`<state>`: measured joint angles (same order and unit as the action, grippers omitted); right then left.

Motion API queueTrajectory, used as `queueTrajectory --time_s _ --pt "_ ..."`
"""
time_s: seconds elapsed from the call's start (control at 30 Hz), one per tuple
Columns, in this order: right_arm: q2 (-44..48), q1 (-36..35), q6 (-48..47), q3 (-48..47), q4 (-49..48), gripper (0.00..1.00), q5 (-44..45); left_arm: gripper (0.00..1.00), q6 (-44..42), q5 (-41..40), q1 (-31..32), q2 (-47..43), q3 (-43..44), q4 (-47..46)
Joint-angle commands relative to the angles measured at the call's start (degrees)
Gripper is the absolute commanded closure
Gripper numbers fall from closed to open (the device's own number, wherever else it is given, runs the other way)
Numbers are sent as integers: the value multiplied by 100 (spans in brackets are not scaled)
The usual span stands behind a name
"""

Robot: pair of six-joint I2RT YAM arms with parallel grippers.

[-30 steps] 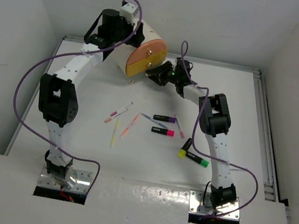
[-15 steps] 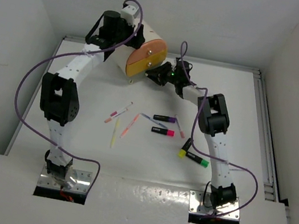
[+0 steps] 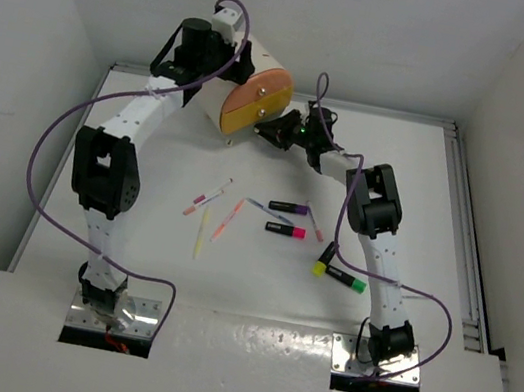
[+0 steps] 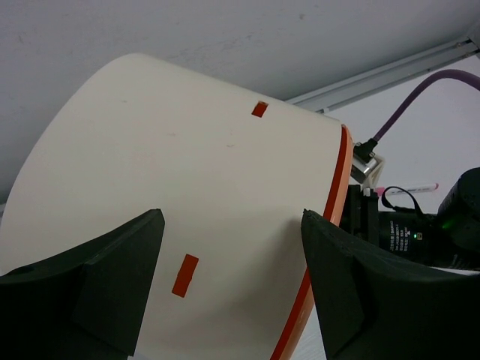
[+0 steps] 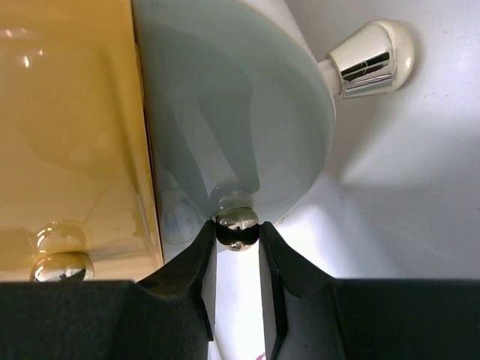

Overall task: Sort the stationery into containers
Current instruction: Open the drawer in the storage box.

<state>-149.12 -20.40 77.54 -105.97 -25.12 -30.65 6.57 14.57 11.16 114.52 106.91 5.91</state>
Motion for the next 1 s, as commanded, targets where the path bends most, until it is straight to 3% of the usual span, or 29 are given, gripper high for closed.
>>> queueTrajectory --time_s 0.0,0.27,0.6,0.8,0.97 --pt "260 -16 25 181 -423 97 -107 20 108 -15 -79 114 277 41" --pt "515 72 25 507 -564 100 -222 19 -129 -121 -70 106 330 208" --pt "788 177 -19 780 -634 100 -345 15 -832 204 27 132 769 762" --pt "806 230 -98 763 -511 100 -362 14 -1069 801 53 27 892 1025" --pt "797 212 -133 710 -450 100 -345 14 -1622 758 255 -35 954 1447"
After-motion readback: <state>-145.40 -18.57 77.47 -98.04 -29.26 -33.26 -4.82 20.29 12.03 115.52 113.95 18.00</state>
